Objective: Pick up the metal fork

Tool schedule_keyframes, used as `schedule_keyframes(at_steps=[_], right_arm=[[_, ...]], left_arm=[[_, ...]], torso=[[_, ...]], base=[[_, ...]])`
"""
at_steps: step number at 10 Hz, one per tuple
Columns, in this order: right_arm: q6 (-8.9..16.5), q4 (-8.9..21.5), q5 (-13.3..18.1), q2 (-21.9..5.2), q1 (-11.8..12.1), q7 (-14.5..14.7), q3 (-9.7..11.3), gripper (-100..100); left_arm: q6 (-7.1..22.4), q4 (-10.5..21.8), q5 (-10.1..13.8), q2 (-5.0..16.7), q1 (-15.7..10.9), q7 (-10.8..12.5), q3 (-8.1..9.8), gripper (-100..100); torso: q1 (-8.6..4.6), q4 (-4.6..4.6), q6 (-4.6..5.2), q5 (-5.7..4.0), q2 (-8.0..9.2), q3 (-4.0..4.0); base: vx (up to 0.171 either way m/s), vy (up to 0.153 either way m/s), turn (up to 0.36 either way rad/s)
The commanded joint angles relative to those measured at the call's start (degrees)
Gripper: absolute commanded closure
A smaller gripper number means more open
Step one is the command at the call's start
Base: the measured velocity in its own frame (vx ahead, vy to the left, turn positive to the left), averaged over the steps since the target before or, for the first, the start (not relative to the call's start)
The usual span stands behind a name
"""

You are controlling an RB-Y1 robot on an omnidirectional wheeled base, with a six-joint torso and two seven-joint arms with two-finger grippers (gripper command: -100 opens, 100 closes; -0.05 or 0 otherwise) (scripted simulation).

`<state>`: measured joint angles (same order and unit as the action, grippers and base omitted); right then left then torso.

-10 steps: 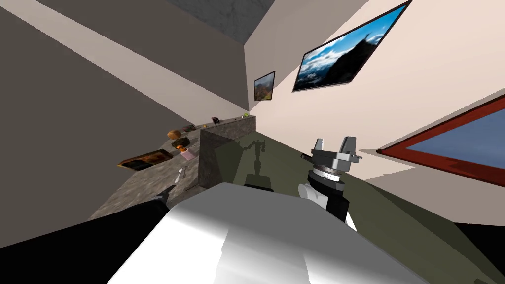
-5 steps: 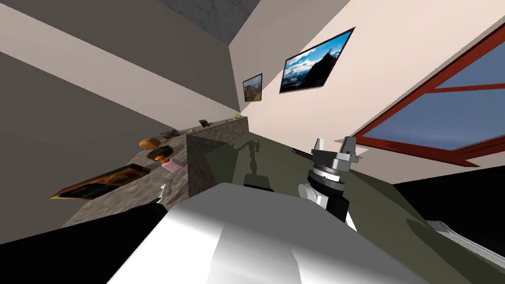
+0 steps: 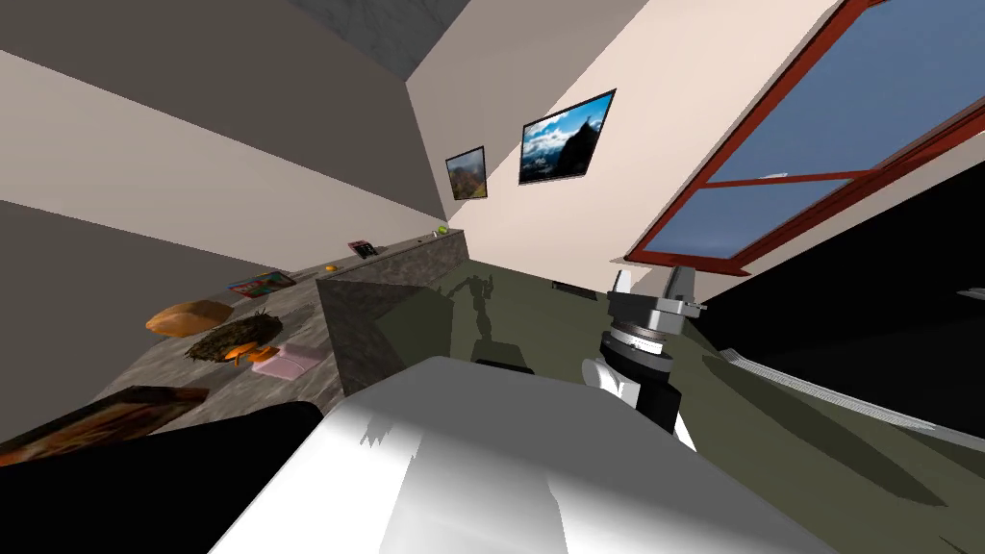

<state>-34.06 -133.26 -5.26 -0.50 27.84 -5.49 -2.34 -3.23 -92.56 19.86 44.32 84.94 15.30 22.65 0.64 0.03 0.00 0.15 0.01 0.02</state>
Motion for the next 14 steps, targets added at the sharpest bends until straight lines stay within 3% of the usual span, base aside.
schedule_keyframes(at_steps=[1,6,7,8,9,10,11,12,14], right_arm=[[0.0,0.0,0.0,0.0,0.0,0.0,0.0,0],[0.0,0.0,0.0,0.0,0.0,0.0,0.0,0],[0.0,0.0,0.0,0.0,0.0,0.0,0.0,0],[0.0,0.0,0.0,0.0,0.0,0.0,0.0,0],[0.0,0.0,0.0,0.0,0.0,0.0,0.0,0],[0.0,0.0,0.0,0.0,0.0,0.0,0.0,0],[0.0,0.0,0.0,0.0,0.0,0.0,0.0,0],[0.0,0.0,0.0,0.0,0.0,0.0,0.0,0],[0.0,0.0,0.0,0.0,0.0,0.0,0.0,0]], left_arm=[[1.7,0.4,-0.2,-0.2,0.8,0.4,-0.40,-100],[5.3,0.8,-1.4,-1.2,1.8,1.6,-2.17,-100],[4.7,1.1,-1.3,-1.1,1.6,1.4,-2.03,-100],[4.8,1.1,-1.3,-1.0,1.6,1.4,-2.07,0],[4.7,2.7,-1.7,-1.6,-0.1,1.0,-2.61,-100],[4.6,3.6,-2.0,-2.0,-1.2,0.7,-2.95,-100],[4.6,3.0,-1.8,-1.7,-0.5,0.9,-2.73,-100],[4.6,3.1,-1.8,-1.7,-0.6,0.9,-2.77,100],[4.7,3.2,-1.8,-1.7,-0.5,0.9,-2.78,100]], torso=[[0.00,0.00,0.00,0.00,0.00,0.00],[-0.05,0.03,-0.01,-0.01,0.10,0.06],[-0.02,0.02,-0.02,0.01,0.05,0.04],[-0.25,0.00,-0.09,-0.03,-0.08,-0.03],[-0.45,-0.02,-0.08,-0.09,-0.17,-0.09],[-0.44,-0.03,-0.08,-0.09,-0.21,-0.11],[-0.38,-0.04,-0.08,-0.08,-0.23,-0.12],[-0.46,-0.05,-0.09,-0.09,-0.24,-0.13],[-0.54,-0.02,0.00,-0.09,-0.28,-0.14]], base=[[-0.057,0.137,-0.297],[-0.065,0.131,-0.282],[-0.026,0.061,-0.067],[-0.006,0.012,0.008],[-0.002,0.026,-0.027],[-0.001,0.046,-0.041],[-0.001,0.023,-0.011],[0.000,0.000,0.000],[-0.002,0.001,0.009]])
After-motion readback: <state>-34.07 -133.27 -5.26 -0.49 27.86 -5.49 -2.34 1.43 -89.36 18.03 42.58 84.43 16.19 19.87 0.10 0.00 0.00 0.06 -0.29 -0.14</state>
